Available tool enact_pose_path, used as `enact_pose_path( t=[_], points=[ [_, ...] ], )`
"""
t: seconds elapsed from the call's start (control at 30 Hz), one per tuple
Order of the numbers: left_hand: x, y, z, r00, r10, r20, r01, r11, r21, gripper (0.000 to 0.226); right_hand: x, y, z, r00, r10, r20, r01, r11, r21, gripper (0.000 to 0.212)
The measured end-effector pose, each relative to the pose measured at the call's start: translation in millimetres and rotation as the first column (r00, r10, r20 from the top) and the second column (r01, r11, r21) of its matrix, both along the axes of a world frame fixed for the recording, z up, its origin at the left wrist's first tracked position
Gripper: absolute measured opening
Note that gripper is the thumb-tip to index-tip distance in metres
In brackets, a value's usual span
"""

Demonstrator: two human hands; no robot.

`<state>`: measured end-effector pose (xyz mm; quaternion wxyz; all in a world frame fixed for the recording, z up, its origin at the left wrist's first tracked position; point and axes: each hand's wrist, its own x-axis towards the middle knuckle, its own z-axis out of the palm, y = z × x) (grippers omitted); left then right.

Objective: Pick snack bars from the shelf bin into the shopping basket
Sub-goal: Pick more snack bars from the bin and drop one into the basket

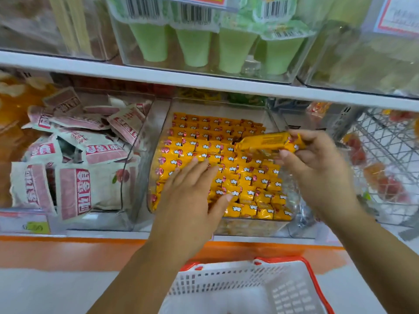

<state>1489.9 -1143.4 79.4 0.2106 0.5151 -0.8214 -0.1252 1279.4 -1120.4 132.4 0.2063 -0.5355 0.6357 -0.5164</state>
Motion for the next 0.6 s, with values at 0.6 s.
enact_pose_path(
  t=[0.6],
  points=[
    [-1.3,-7.5,-15.3,0.998,0.019,0.053,-0.012,0.992,-0.127,0.060,-6.3,-151.8,1.1,0.585,0.471,-0.660,-0.005,0.816,0.578,0.034]
  ],
)
